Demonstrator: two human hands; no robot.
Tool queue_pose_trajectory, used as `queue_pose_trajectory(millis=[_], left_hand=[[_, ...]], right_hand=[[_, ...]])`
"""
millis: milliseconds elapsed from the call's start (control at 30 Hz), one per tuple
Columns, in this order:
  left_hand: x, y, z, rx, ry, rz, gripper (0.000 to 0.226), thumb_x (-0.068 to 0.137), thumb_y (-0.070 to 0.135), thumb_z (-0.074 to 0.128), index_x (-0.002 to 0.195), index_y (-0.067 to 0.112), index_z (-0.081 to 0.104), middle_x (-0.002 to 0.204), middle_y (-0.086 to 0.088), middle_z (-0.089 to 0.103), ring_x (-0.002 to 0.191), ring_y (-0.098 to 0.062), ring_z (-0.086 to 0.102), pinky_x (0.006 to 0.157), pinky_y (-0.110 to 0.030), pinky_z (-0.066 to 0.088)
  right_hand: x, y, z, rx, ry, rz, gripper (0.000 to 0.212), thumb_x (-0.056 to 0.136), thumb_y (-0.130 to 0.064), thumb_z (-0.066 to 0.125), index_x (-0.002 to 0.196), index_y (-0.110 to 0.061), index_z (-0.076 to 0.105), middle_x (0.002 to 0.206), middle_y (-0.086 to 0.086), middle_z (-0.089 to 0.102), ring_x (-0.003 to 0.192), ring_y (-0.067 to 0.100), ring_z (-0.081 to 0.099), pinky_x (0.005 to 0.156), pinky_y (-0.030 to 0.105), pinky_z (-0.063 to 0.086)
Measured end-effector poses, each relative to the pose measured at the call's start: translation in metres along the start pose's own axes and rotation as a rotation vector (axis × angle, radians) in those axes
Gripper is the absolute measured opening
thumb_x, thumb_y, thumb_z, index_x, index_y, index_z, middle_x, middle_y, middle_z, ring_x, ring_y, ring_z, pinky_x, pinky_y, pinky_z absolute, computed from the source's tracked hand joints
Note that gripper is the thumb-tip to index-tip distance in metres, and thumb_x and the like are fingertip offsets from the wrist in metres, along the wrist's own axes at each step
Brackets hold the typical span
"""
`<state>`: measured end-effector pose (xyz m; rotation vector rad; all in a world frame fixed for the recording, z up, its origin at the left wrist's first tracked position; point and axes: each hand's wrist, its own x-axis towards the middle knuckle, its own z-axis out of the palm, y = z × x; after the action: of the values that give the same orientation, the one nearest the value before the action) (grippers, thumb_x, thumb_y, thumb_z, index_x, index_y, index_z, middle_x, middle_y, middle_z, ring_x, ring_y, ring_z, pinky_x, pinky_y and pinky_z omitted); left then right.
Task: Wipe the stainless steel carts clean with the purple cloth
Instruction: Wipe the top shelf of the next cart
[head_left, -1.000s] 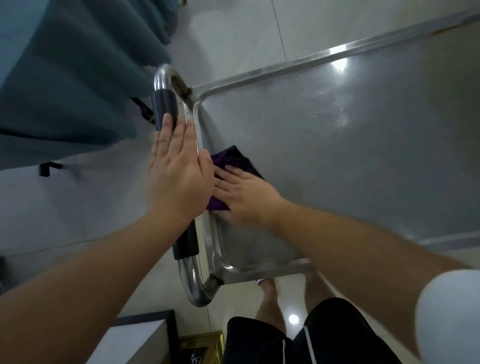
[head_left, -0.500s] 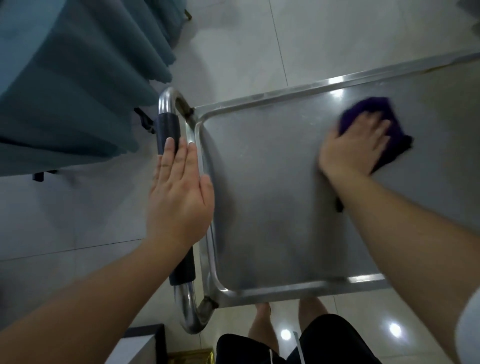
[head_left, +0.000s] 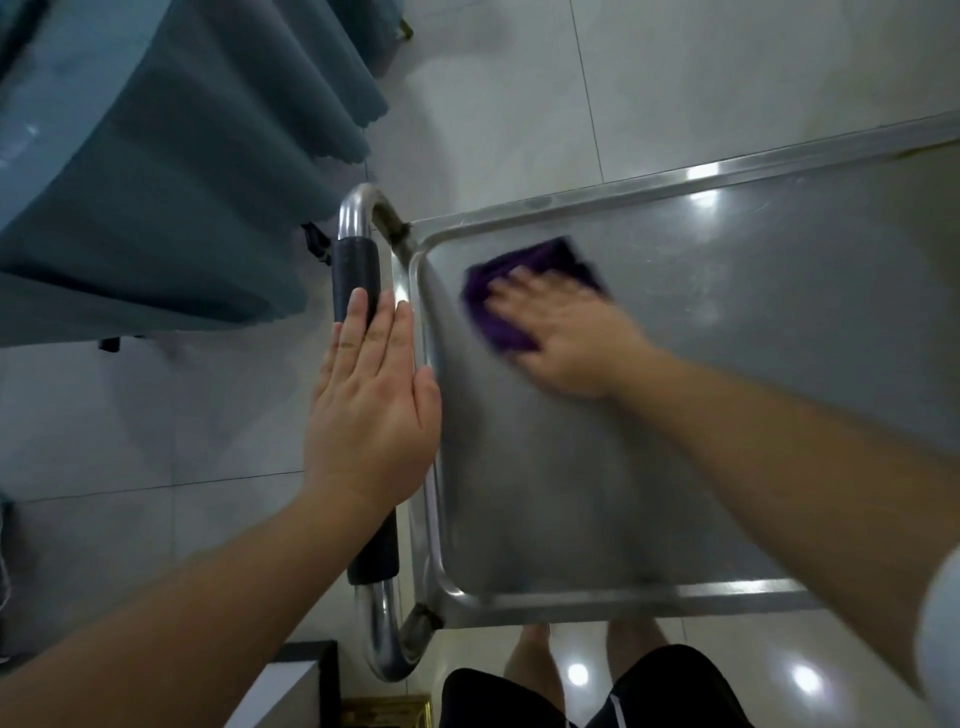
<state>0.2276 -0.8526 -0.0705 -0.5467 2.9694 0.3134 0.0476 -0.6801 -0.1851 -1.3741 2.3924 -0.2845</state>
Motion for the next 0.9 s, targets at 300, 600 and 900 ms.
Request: queue_pose_trajectory(millis=[300, 600, 900], left_hand=[[-0.001, -0.001, 0.001, 0.012, 0.022, 0.0, 0.065, 0.11, 0.042, 0.018, 0.168, 0.015, 0.017, 0.177, 0.001, 0.007, 0.162, -0.008, -0.013, 0.13, -0.031, -0.011], [-0.002, -0.002, 0.004, 0.026, 0.068, 0.005, 0.065, 0.109, 0.039, 0.023, 0.167, 0.01, 0.025, 0.175, -0.005, 0.018, 0.164, -0.014, -0.003, 0.133, -0.035, -0.003], [-0.006, 0.006, 0.001, 0.065, 0.055, -0.024, 0.066, 0.108, 0.036, 0.025, 0.166, 0.006, 0.028, 0.175, -0.01, 0.021, 0.164, -0.02, 0.003, 0.134, -0.04, 0.003]], right_hand=[[-0.035, 0.164, -0.062, 0.136, 0.315, 1.233, 0.078, 0.101, -0.057, 0.019, 0.166, -0.016, 0.007, 0.174, 0.003, 0.002, 0.159, 0.031, 0.001, 0.128, 0.049, 0.003], [0.107, -0.04, -0.016, 0.095, 0.157, 0.504, 0.072, 0.104, -0.052, 0.023, 0.166, -0.017, 0.011, 0.173, 0.003, 0.006, 0.159, 0.031, -0.001, 0.128, 0.049, 0.0], [0.087, -0.103, 0.011, 0.033, 0.011, 0.141, 0.076, 0.096, -0.048, 0.011, 0.166, -0.018, 0.001, 0.174, 0.001, -0.002, 0.159, 0.027, -0.009, 0.128, 0.051, 0.001]])
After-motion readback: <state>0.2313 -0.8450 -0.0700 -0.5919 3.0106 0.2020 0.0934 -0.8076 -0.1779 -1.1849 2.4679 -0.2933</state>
